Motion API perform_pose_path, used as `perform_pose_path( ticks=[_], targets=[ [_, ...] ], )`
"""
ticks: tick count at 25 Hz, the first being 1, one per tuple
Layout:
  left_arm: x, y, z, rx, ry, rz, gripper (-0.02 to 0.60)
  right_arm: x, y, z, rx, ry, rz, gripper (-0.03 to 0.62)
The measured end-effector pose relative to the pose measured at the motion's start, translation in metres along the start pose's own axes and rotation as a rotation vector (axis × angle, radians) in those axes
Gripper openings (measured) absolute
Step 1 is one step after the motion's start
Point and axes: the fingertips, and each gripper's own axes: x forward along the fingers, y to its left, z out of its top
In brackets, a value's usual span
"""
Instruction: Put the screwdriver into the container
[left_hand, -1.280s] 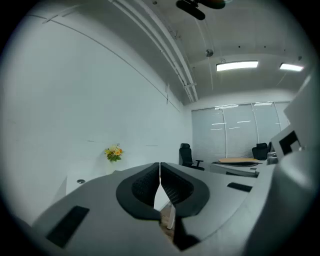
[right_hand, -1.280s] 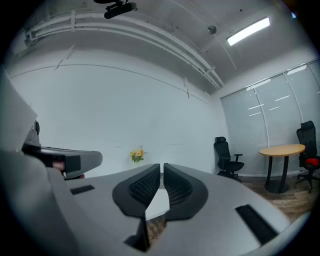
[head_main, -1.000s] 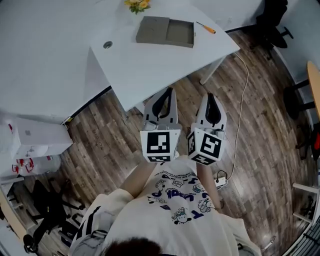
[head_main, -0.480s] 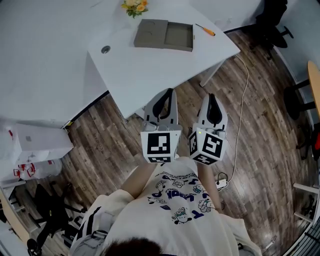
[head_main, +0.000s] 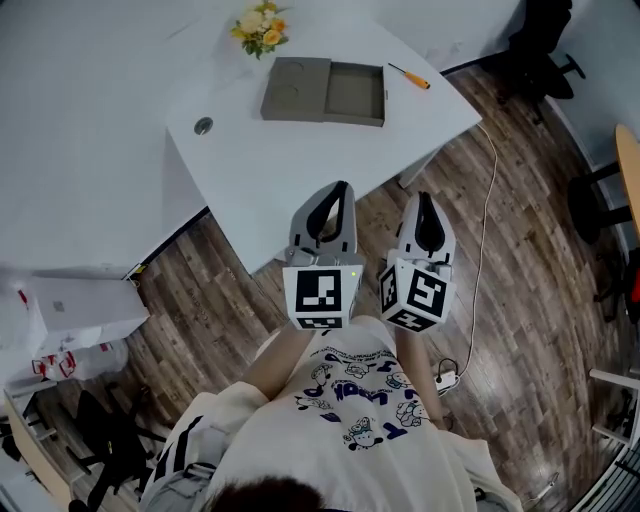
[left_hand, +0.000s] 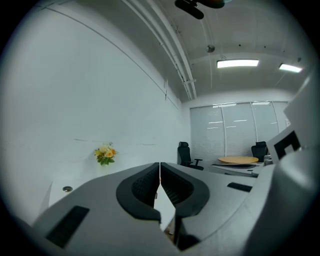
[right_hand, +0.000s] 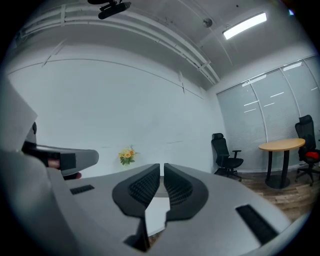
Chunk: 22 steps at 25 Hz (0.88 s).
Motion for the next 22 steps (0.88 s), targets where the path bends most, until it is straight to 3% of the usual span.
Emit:
perform_pose_path(
  ticks=[22],
  targets=[
    [0.088, 0.014, -0.012, -0.010, 0.051, -0.073, 0.018, 0.077, -0.017, -0.012, 0.014, 0.058, -0.063, 0.043]
  ],
)
